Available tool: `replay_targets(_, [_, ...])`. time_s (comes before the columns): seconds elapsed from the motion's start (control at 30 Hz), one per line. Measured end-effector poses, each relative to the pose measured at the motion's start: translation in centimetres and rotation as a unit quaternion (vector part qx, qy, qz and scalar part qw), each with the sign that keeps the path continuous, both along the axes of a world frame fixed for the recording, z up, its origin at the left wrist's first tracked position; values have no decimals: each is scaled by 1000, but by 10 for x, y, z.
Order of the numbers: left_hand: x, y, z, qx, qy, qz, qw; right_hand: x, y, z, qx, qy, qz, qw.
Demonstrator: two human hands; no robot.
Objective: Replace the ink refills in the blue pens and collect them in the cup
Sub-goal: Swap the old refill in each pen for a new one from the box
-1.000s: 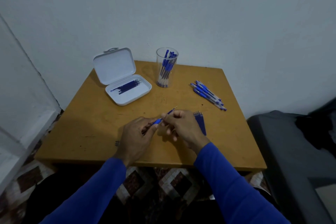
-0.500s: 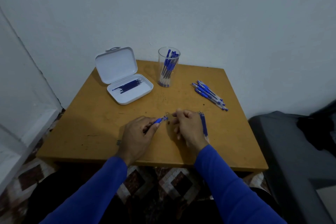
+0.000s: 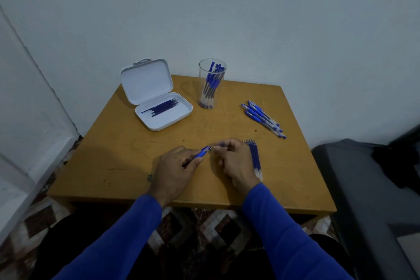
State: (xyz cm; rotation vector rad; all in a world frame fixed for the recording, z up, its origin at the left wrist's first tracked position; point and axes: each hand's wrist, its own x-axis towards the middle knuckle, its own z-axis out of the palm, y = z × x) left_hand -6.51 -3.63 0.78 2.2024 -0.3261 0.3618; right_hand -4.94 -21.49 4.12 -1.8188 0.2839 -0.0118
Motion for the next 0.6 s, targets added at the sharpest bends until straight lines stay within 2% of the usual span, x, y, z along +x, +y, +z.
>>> replay_targets(0.07, [0, -1, -1, 7, 1, 4, 1000, -4, -6, 4, 71, 16, 4, 997])
replay_targets(0.13, [0, -1, -1, 5, 6, 5, 1000, -7, -10, 4, 79, 15, 32, 996])
replay_targets(0.6, [-1, 0, 2, 3, -3, -16, 1000, -8, -13, 1, 26, 1, 129, 991])
